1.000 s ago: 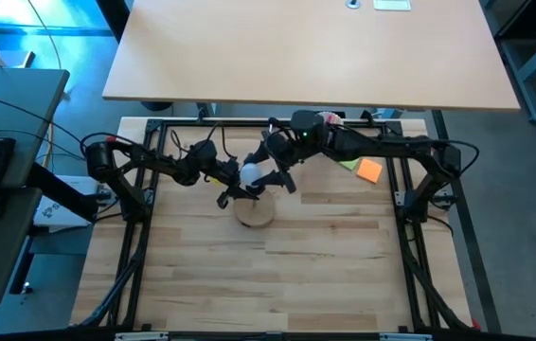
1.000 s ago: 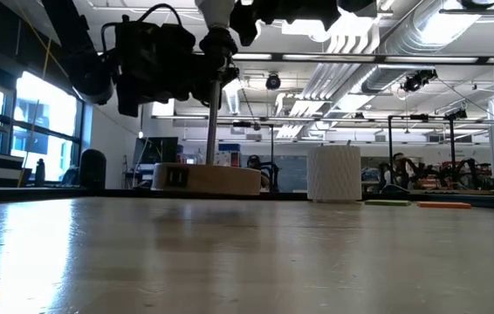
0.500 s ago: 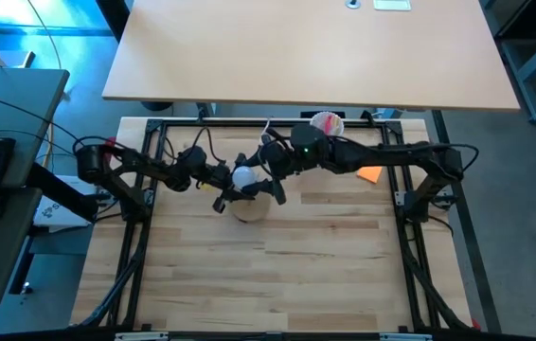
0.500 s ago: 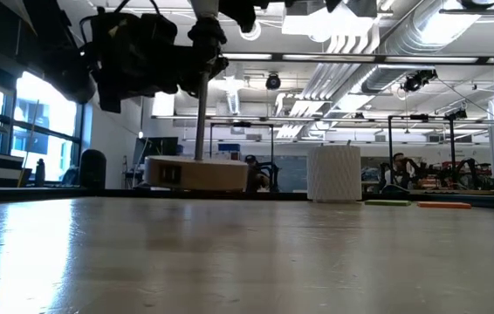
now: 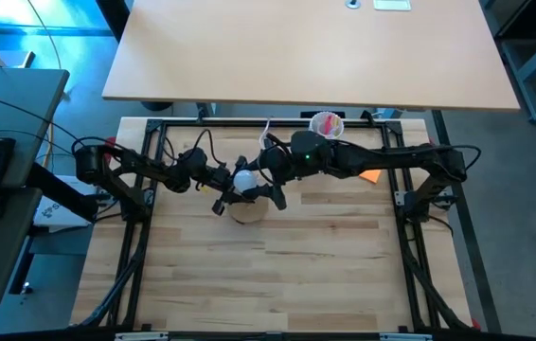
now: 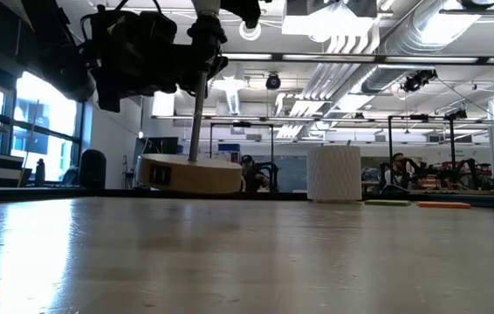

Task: Screw lightbulb
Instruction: Insert the light bulb into the lamp

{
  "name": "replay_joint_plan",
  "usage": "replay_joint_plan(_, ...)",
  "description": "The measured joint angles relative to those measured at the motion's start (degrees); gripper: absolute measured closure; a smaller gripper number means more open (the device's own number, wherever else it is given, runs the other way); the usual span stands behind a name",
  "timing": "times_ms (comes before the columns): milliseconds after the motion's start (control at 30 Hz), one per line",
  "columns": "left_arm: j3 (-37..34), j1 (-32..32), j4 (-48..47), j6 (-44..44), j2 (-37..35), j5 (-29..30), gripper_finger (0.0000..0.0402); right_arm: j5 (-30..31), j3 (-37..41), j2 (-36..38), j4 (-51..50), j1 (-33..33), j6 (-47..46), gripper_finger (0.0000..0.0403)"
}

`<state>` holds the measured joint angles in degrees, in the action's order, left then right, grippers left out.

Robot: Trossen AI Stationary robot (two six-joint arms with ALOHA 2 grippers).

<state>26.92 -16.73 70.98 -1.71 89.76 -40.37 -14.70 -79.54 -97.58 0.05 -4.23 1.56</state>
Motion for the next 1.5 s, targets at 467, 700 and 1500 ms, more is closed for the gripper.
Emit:
replay_joint_plan(467,0.02,0.72,0.12,-1.99,-0.11,1.74,0.0259,-2.4,0.34,1.67,3.32,-0.83,3.24,0.0124)
replay_joint_plan(700,0.22,0.86,-0.12,-2.75,-0.24,2.27,0.0259,-2.0,0.45,2.31,5.66,-1.28,2.74,0.0124)
replay_joint_plan(1500,0.0,2.26,0.43,-0.62,-0.07,15.23,0.0259,12.89,0.02,2.66,1.9,0.65,2.75,0.0124)
